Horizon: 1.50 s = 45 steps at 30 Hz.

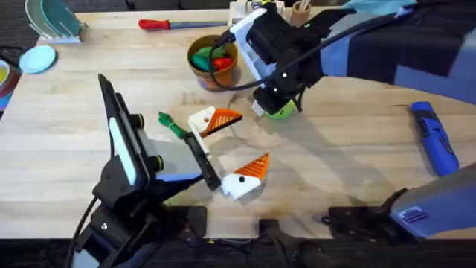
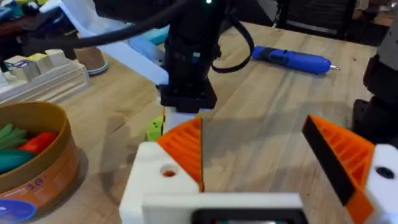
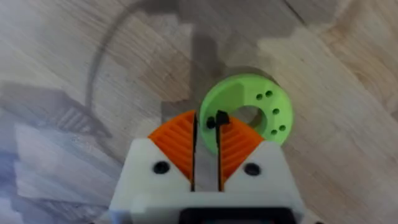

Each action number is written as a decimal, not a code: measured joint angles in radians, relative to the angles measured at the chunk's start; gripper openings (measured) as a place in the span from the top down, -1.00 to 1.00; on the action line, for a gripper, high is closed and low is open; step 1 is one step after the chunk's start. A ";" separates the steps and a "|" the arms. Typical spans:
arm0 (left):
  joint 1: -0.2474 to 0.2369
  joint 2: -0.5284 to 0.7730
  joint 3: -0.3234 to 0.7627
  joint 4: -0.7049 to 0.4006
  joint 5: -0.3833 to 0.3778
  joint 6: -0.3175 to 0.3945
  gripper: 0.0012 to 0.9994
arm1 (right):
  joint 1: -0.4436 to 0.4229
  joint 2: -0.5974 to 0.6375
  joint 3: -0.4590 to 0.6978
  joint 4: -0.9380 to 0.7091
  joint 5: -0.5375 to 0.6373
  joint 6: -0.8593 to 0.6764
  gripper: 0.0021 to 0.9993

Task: Pick up the gripper from the table and insert it into the empty holder that is missing its gripper. Then pick up a screw, insert it into the mounting hole, and use the screwdriver to tighten it. Finally, clean up the table by picking up the vegetable and placing it into the bucket.

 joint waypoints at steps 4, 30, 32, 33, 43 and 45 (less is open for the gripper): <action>0.000 0.000 0.000 0.000 0.000 0.000 -0.99 | 0.001 0.023 0.000 -0.002 0.001 0.000 0.60; 0.000 0.000 0.000 0.000 0.004 0.000 -0.99 | 0.002 0.024 0.014 -0.034 0.066 0.000 0.99; 0.000 0.000 0.000 0.000 0.004 0.000 -0.99 | 0.002 0.019 0.031 -0.060 0.067 0.000 0.99; 0.000 0.000 0.000 0.000 0.004 0.000 -0.99 | 0.002 0.013 0.043 -0.076 0.067 0.000 0.99; 0.000 0.000 0.000 0.000 0.004 0.000 -0.99 | 0.002 -0.044 0.310 -0.340 0.067 0.000 0.99; 0.000 0.000 0.000 0.000 0.004 0.000 -0.99 | 0.002 -0.044 0.385 -0.400 0.057 0.000 0.99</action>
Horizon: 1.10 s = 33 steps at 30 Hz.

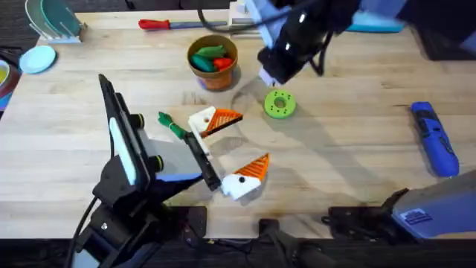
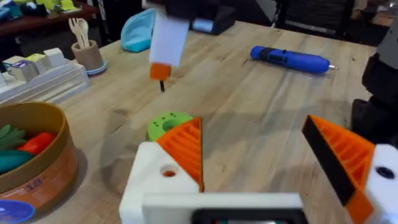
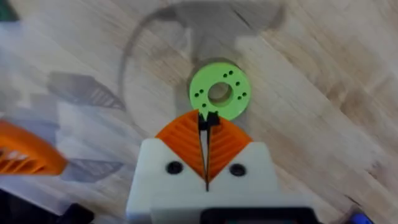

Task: Pick up the gripper from the table and insert it into the empty holder that is missing its gripper. Then pick up a screw, insert it into the mounting hole, and use the screwdriver to tighten it. Finally, clean up the table by picking up the vegetable and placing it into the bucket.

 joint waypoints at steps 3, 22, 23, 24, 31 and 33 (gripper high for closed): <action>0.000 0.000 0.000 0.000 0.000 0.000 -0.99 | 0.000 0.000 0.107 -0.069 -0.055 0.000 0.99; 0.000 0.000 0.000 0.000 0.003 0.000 -0.99 | 0.229 -0.006 0.351 -0.185 -0.308 0.092 0.99; 0.000 0.000 0.000 0.000 0.003 0.000 -0.99 | 0.241 -0.005 0.351 -0.185 -0.302 0.100 0.99; 0.000 0.000 0.000 0.000 0.003 0.000 -0.99 | 0.248 -0.005 0.351 -0.185 -0.299 0.107 0.99; 0.000 0.000 0.000 0.000 0.003 0.000 -0.99 | 0.317 0.049 0.351 -0.182 -0.273 0.140 0.99; 0.000 0.000 0.000 0.000 0.003 0.000 -0.99 | 0.342 0.074 0.351 -0.184 -0.254 0.140 0.99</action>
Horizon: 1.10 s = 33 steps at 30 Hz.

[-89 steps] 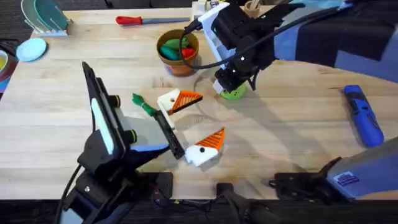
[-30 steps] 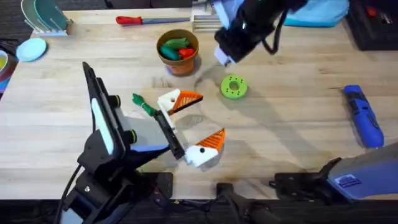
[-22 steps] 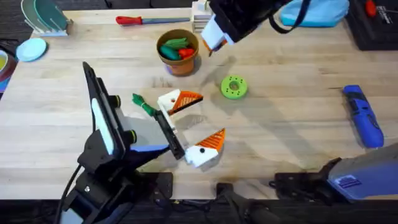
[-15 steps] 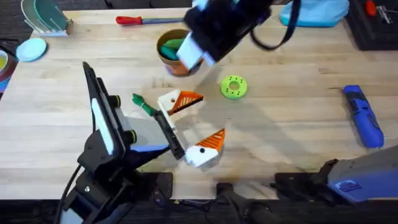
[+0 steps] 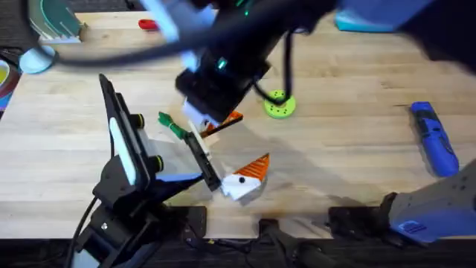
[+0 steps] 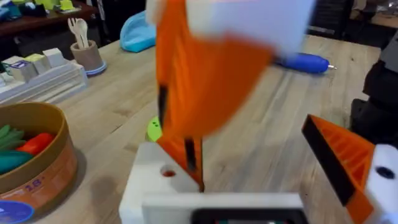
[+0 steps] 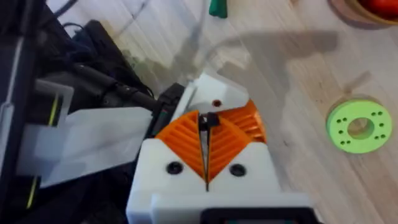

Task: Pick up the gripper from the table and insert it into the empty holder that is missing its gripper. Then pick up a screw, insert it into the mounting hole, and use the screwdriver to tighten it. Finally, clean up the table by picking up the vegetable and placing it into the bucket.

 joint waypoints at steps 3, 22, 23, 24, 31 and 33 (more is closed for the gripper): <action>0.000 0.000 0.000 -0.001 0.000 -0.004 -0.99 | 0.025 0.029 0.000 -0.001 0.023 0.000 0.99; 0.000 0.002 0.000 0.000 0.000 -0.003 -0.99 | 0.024 0.032 0.000 0.020 0.093 0.000 0.99; 0.000 0.002 0.000 0.000 0.000 -0.003 -0.99 | 0.024 0.032 0.000 0.021 0.097 0.000 0.99; 0.000 0.002 0.000 0.000 0.000 -0.003 -0.98 | 0.024 0.032 0.000 0.022 0.099 0.000 0.99; 0.000 0.002 0.000 0.000 0.000 -0.003 -0.99 | 0.024 0.032 0.000 0.031 0.106 0.000 0.99; 0.000 0.002 0.000 0.000 0.000 -0.003 -0.99 | 0.024 0.032 0.000 0.032 0.106 0.000 0.99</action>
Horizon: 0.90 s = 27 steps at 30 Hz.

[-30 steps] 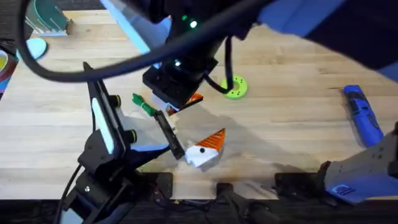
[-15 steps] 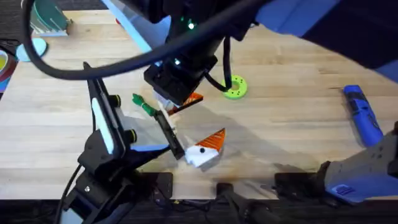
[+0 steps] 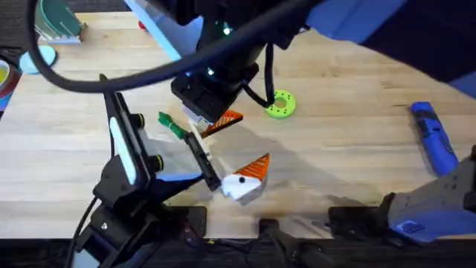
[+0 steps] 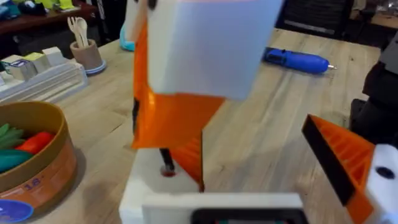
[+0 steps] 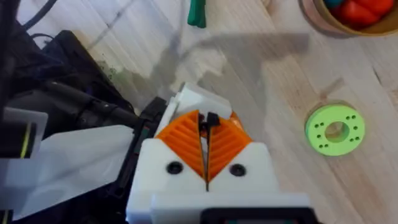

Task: Pick up the gripper from the table and insert it into the empty holder that is missing its gripper. Then pick up a screw, insert it into the mounting hole, and use the screwdriver to tighten it. Finally, clean up the table by picking up the vegetable and placing it into the bucket.

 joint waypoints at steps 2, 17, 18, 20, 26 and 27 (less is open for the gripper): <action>0.000 0.000 0.000 0.000 0.000 0.000 -0.99 | 0.000 0.000 0.000 -0.001 0.000 0.000 0.99; -0.004 -0.001 0.000 0.001 0.007 0.000 -0.99 | 0.000 0.035 0.013 -0.024 -0.004 0.001 0.99; -0.004 -0.001 0.000 0.000 0.007 0.000 -0.99 | 0.000 0.038 0.013 -0.024 -0.004 0.001 0.99; -0.004 -0.001 0.000 0.000 0.007 0.000 -0.99 | 0.000 0.041 0.013 -0.024 -0.004 0.001 0.99; -0.004 -0.001 0.000 0.000 0.008 0.000 -0.99 | 0.000 0.041 0.013 -0.029 0.000 0.009 0.99; -0.004 -0.001 0.000 0.000 0.008 0.000 -0.99 | 0.000 0.041 0.013 -0.035 0.000 0.011 0.99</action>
